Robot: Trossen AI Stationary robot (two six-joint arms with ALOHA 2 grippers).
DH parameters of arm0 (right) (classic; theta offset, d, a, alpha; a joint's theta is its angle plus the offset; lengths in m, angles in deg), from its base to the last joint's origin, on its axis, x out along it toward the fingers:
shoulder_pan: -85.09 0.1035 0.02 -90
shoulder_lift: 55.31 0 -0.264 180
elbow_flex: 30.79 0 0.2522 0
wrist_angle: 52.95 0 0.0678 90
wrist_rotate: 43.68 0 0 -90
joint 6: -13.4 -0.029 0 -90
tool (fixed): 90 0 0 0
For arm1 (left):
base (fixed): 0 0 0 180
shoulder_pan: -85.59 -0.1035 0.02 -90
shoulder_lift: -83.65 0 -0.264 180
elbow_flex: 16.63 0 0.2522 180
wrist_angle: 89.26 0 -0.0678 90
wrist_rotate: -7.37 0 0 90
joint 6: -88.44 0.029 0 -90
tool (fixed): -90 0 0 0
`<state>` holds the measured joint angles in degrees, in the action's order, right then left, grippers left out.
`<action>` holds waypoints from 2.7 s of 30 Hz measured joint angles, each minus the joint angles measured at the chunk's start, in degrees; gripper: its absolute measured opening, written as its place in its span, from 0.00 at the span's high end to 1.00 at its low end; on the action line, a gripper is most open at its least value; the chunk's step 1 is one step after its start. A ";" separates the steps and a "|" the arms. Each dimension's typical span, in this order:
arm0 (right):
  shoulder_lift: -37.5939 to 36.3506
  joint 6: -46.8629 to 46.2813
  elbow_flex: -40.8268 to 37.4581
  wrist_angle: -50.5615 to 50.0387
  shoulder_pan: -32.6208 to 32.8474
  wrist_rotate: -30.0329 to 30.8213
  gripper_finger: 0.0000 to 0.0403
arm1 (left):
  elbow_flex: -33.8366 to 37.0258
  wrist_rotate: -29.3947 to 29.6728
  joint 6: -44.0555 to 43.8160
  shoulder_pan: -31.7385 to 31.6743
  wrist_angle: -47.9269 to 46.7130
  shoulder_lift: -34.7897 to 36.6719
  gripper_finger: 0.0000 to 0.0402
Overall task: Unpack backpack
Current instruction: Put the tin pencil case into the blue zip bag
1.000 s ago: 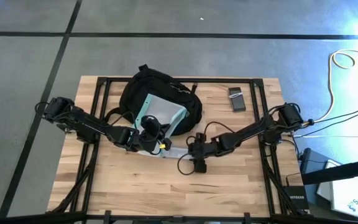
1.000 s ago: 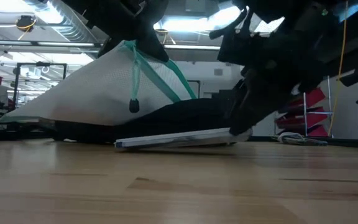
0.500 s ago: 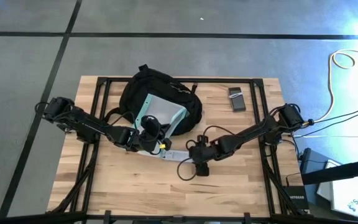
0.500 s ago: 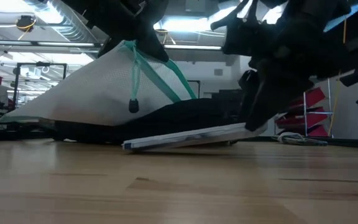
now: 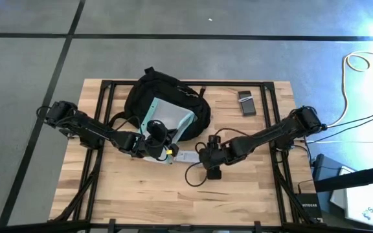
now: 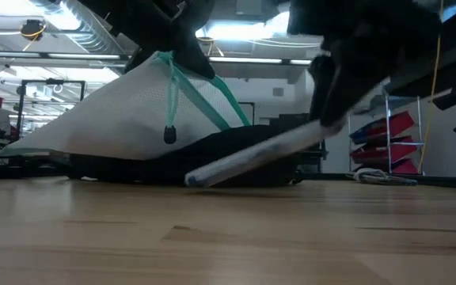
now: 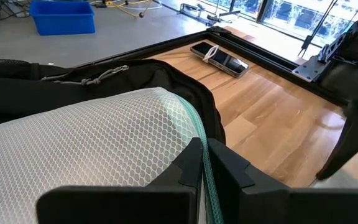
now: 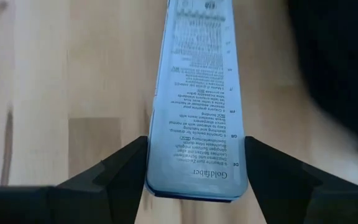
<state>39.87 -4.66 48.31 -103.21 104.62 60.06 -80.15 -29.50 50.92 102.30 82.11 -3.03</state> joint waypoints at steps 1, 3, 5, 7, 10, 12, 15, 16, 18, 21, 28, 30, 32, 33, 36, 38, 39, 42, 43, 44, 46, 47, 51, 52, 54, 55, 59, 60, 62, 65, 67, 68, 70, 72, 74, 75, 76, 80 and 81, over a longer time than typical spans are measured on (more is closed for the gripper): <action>-1.04 0.12 0.00 -0.28 0.00 0.51 0.41 | 0.00 0.00 0.00 0.00 -0.03 0.00 0.99; -3.34 0.32 0.00 -1.00 0.00 1.74 0.42 | 0.00 0.00 0.00 0.02 -0.02 0.00 0.99; -5.69 0.72 0.02 -1.83 0.00 1.84 0.42 | 0.00 0.00 0.00 0.01 -0.06 0.00 0.99; -8.18 1.60 0.02 -3.58 0.00 1.84 0.42 | 0.00 0.00 0.00 0.00 -0.09 0.00 0.99; -12.46 2.05 0.02 -6.03 0.00 2.23 0.42 | 0.00 0.00 0.00 0.01 -0.18 0.00 0.99; -15.21 2.39 0.02 -6.22 -0.01 2.76 0.42 | 0.00 0.00 0.00 0.00 -0.18 0.00 0.99; -18.22 2.37 0.02 -6.15 -0.02 3.27 0.42 | 0.00 0.00 0.00 0.02 -0.02 0.00 0.99; -18.77 2.03 0.02 -6.02 0.00 3.55 0.42 | 0.00 0.00 0.00 0.00 -0.02 0.00 0.99; -19.30 0.80 -0.20 -4.92 0.00 3.81 0.42 | -0.01 0.00 0.00 0.00 -0.01 0.00 0.99; -18.46 -0.01 -1.71 -2.75 0.00 3.79 0.42 | -0.02 0.00 0.00 0.01 -0.02 0.00 0.99; -12.18 1.86 -7.94 3.67 -0.06 4.34 0.55 | -0.02 0.00 0.00 0.00 0.00 0.00 0.99; -10.37 3.53 -9.76 7.44 -0.55 4.37 0.64 | -0.04 0.00 0.00 0.00 0.01 0.00 0.99; -8.91 4.85 -11.27 11.49 -0.81 4.29 0.76 | -0.04 0.00 0.00 0.01 0.00 0.00 0.99; -8.33 5.14 -11.99 13.32 -0.87 3.97 0.83 | -0.04 0.00 0.00 0.02 0.00 0.00 0.99; -6.33 5.97 -14.02 18.91 -1.94 1.14 0.97 | -0.04 0.00 0.00 0.00 0.00 0.00 0.99; -4.61 5.33 -15.43 20.70 -2.70 0.48 0.97 | -0.04 0.00 0.00 0.02 0.02 0.00 0.99; -3.64 4.96 -16.26 21.62 -3.21 0.48 0.97 | -0.04 0.00 0.00 0.02 0.04 0.00 0.99; -0.54 3.67 -19.01 25.68 -5.21 -1.91 0.99 | -0.04 0.00 0.00 0.02 0.02 0.00 0.99; 0.62 3.07 -19.72 27.08 -5.92 -3.83 0.99 | -0.04 0.00 0.00 0.02 0.02 0.00 0.99; 1.75 2.22 -20.26 28.57 -6.59 -4.98 0.99 | -0.04 0.00 0.00 0.02 0.02 -0.01 0.99; 3.88 0.57 -20.57 30.20 -7.69 -6.93 1.00 | -0.04 0.01 0.00 0.00 0.04 -0.02 0.99; 4.81 0.30 -20.63 30.92 -8.11 -7.91 1.00 | -0.04 0.00 0.00 0.02 0.04 -0.02 0.99; 6.56 0.66 -20.60 34.40 -8.41 -10.30 1.00 | -0.04 0.00 0.00 0.00 0.04 -0.02 0.99; 6.58 1.40 -20.66 35.22 -8.36 -10.45 1.00 | -0.04 0.00 0.00 0.02 0.04 -0.02 0.99; 5.90 2.35 -20.97 36.04 -8.35 -10.95 1.00 | -0.04 0.00 0.00 0.02 0.02 -0.02 0.99; 5.18 2.95 -21.06 36.09 -8.35 -11.01 1.00 | -0.04 0.00 0.00 0.02 0.04 -0.02 0.99; 1.92 4.66 -21.45 33.56 -8.31 -10.83 1.00 | -0.04 0.00 0.00 0.02 -0.02 -0.02 0.99; 1.05 4.89 -21.46 33.06 -8.31 -10.77 1.00 | -0.04 0.00 0.00 0.02 -0.02 -0.02 0.99; -0.90 5.05 -21.49 32.25 -8.28 -10.11 1.00 | -0.04 0.00 0.00 0.00 -0.04 -0.02 0.99; -3.87 4.60 -21.29 32.70 -8.28 -9.67 1.00 | -0.04 0.00 0.00 0.02 -0.02 0.00 0.99; -4.24 4.35 -21.31 32.63 -8.08 -10.97 0.99 | -0.04 0.00 0.00 0.02 -0.02 -0.02 0.99; -4.24 4.33 -21.31 32.59 -7.83 -10.97 0.98 | -0.04 0.00 0.00 0.02 0.00 -0.01 0.99; -4.20 4.35 -21.28 32.53 -7.76 -10.96 0.93 | -0.04 0.00 0.00 0.01 -0.01 -0.02 0.99; -4.03 4.09 -21.20 31.57 -7.22 -10.00 0.86 | -0.04 0.00 0.00 0.02 0.00 -0.02 0.99; -3.71 4.56 -21.22 30.37 -6.69 -9.19 0.76 | -0.04 0.00 0.00 0.00 0.00 -0.02 0.99; -3.65 4.58 -21.22 30.36 -6.51 -8.70 0.71 | -0.04 0.00 0.00 0.00 -0.02 -0.02 0.99; -3.65 4.36 -21.22 30.31 -6.06 -7.78 0.65 | -0.04 0.00 0.00 0.02 -0.02 -0.02 0.99; -3.65 3.89 -21.18 30.13 -4.76 -4.17 0.39 | -0.04 0.00 0.00 0.01 0.02 -0.02 0.99; -3.65 3.46 -21.18 30.27 -4.76 -4.17 0.33 | -0.04 0.00 0.00 0.01 0.02 -0.02 0.99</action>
<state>36.22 -1.20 27.13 -72.94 99.85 55.89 -80.19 -29.50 50.92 102.31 82.13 -3.05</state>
